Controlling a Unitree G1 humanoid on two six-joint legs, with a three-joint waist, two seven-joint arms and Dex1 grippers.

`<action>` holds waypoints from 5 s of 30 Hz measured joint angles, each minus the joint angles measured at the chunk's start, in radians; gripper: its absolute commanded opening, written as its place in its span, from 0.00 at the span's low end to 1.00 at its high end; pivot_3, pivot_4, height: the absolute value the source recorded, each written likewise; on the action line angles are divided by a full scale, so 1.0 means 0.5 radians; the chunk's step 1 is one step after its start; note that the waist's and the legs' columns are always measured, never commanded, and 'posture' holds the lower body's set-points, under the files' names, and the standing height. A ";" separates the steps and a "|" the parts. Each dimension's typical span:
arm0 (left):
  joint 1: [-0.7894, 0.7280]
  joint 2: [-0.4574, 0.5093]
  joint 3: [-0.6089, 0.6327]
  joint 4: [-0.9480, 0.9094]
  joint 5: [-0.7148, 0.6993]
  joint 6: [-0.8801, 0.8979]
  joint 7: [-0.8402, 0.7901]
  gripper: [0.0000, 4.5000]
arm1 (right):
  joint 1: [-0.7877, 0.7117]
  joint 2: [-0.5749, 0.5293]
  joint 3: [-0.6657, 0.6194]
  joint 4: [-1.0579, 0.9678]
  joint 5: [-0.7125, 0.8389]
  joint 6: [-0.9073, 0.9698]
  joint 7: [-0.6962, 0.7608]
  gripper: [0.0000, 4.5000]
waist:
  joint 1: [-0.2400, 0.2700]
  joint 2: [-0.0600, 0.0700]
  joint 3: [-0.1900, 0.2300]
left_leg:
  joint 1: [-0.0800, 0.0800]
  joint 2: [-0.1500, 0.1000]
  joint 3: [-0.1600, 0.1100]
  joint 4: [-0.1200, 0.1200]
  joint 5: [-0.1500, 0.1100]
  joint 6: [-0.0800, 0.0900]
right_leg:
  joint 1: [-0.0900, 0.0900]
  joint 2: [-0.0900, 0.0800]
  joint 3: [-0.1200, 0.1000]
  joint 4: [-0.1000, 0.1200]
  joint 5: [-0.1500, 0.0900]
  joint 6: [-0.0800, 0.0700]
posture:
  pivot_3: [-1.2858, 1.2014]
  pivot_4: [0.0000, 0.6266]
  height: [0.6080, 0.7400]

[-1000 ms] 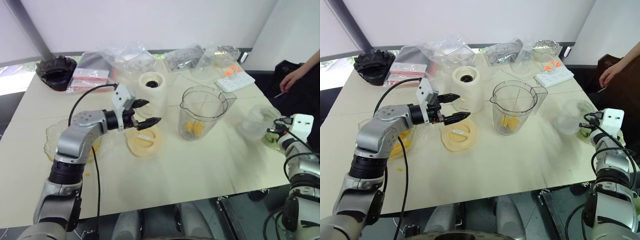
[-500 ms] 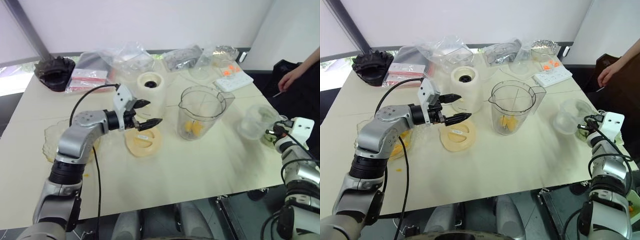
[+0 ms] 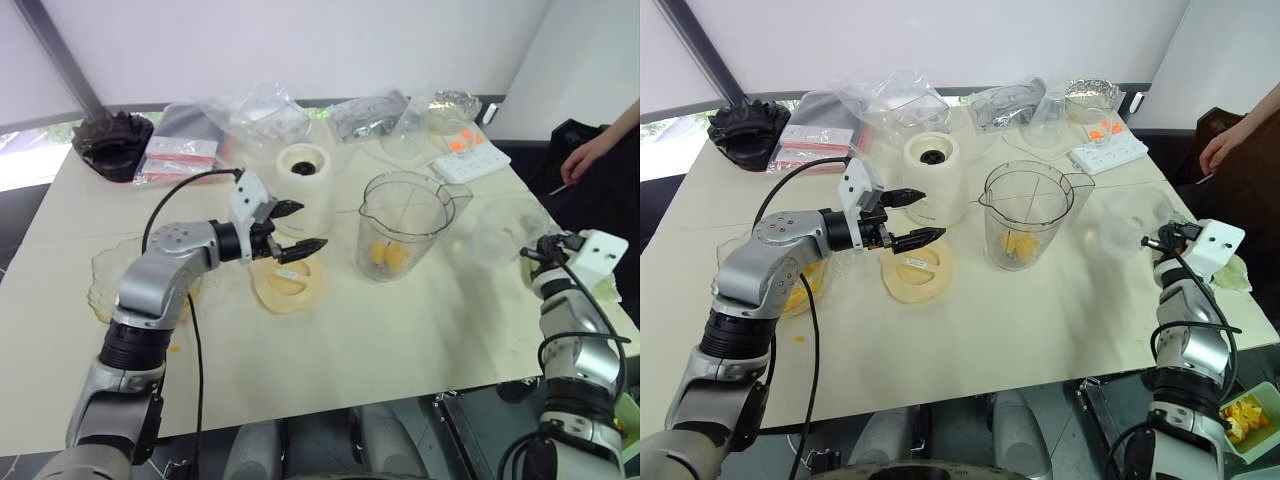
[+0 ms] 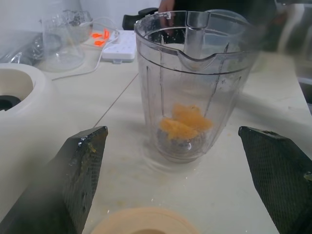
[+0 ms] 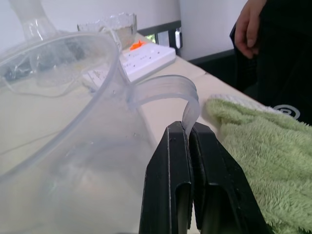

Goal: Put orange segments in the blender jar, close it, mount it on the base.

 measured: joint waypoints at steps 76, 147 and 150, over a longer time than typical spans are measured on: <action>0.013 -0.167 -0.068 0.044 -0.038 -0.243 0.066 1.00 | -0.303 -0.885 0.419 -1.324 -0.649 1.145 0.583 0.00 | 0.053 0.008 0.006 | -0.028 0.000 0.000 0.003 0.000 0.000 | -0.027 0.001 0.000 0.001 0.001 0.000 | 0.52 0.24 1.00; -0.210 0.226 -0.177 0.483 0.144 -0.422 -0.309 1.00 | 0.912 -0.163 -0.243 -1.225 0.447 0.854 0.145 0.75 | -0.005 0.021 0.003 | -0.012 0.000 -0.002 0.003 0.000 0.000 | -0.016 0.005 0.003 0.007 -0.001 -0.001 | 0.52 0.24 1.00; -0.337 0.262 -0.256 0.755 0.249 -0.615 -0.510 1.00 | 1.040 -0.342 -0.395 -1.521 0.774 1.105 0.285 0.75 | 0.007 0.020 0.003 | -0.010 0.000 -0.003 0.003 0.000 0.000 | -0.012 0.005 0.002 0.004 -0.001 -0.001 | 0.52 0.24 1.00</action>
